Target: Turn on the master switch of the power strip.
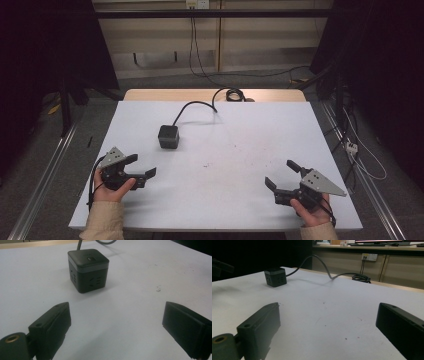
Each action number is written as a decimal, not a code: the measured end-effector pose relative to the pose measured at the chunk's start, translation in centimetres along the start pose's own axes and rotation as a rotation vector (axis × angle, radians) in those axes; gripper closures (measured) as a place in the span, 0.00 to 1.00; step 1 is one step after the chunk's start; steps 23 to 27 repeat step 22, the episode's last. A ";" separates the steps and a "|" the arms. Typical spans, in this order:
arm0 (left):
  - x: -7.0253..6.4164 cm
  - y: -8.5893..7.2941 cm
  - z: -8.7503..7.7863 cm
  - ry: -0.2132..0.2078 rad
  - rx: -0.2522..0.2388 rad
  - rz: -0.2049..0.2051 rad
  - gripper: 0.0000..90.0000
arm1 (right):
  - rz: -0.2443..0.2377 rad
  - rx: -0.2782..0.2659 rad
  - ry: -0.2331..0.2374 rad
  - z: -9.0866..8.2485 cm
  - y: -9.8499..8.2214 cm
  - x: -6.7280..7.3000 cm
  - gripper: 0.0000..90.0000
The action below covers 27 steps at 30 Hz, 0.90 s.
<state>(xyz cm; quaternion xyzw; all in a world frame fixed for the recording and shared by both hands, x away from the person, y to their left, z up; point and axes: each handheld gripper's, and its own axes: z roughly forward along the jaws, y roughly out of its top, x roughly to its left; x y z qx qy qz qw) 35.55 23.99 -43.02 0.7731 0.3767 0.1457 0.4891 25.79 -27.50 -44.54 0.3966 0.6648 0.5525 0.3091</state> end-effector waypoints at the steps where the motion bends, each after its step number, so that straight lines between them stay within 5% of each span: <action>1: 0.0 -0.1 0.0 0.000 -0.001 -0.002 0.09 | 0.001 0.001 0.000 0.0 0.0 0.0 0.05; 27: 0.5 -0.7 -0.4 0.029 0.018 0.000 0.08 | 0.003 0.002 0.002 0.1 0.0 0.0 0.05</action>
